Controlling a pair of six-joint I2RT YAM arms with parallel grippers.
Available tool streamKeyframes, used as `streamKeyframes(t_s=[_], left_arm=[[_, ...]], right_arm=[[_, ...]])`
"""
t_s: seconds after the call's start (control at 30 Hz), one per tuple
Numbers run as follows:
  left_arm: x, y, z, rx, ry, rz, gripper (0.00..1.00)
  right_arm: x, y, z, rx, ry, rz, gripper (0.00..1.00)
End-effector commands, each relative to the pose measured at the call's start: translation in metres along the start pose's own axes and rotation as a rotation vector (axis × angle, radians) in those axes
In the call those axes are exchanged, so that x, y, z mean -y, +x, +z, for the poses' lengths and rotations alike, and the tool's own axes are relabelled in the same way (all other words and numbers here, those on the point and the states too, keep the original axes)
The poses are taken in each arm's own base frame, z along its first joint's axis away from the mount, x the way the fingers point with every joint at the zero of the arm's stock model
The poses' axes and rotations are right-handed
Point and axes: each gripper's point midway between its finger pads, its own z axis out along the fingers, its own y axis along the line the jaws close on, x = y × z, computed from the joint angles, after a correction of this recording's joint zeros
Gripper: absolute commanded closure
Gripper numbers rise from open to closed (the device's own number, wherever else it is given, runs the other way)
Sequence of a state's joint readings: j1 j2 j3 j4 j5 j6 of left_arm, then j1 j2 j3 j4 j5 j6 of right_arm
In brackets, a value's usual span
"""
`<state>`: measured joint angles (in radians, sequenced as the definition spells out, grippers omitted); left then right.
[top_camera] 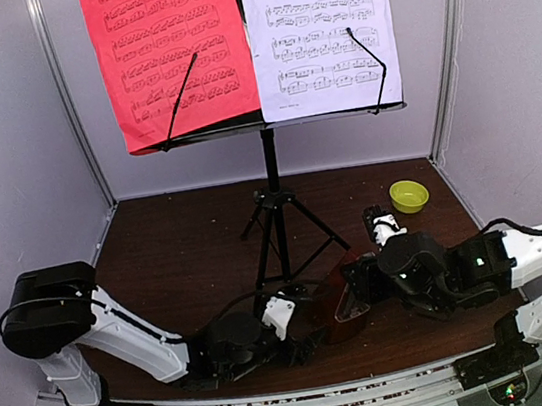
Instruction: Set up the instrument practice props
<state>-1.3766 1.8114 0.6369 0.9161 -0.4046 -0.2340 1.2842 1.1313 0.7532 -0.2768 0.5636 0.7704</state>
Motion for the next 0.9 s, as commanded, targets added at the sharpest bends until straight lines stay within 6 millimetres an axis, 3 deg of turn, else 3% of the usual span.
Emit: streamKeyframes(t_s=[0.0, 0.2, 0.63, 0.77, 0.87], left_arm=[[-0.011, -0.002, -0.012, 0.017, -0.05, -0.002, 0.12], [-0.022, -0.009, -0.026, 0.04, -0.089, -0.008, 0.12], [-0.046, -0.013, -0.049, 0.031, -0.176, 0.051, 0.11], [-0.045, -0.017, -0.055, 0.03, -0.154, 0.047, 0.1], [-0.041, -0.018, -0.057, 0.024, -0.125, 0.042, 0.11]], right_arm=[[-0.02, -0.034, -0.007, 0.115, -0.005, 0.092, 0.75], [-0.029, -0.026, -0.002, 0.113, 0.065, 0.049, 0.7], [-0.048, -0.013, 0.001, 0.086, -0.036, 0.073, 0.1], [-0.055, -0.023, -0.013, 0.105, -0.138, 0.045, 0.05], [-0.045, -0.029, -0.026, 0.124, -0.22, 0.042, 0.06]])
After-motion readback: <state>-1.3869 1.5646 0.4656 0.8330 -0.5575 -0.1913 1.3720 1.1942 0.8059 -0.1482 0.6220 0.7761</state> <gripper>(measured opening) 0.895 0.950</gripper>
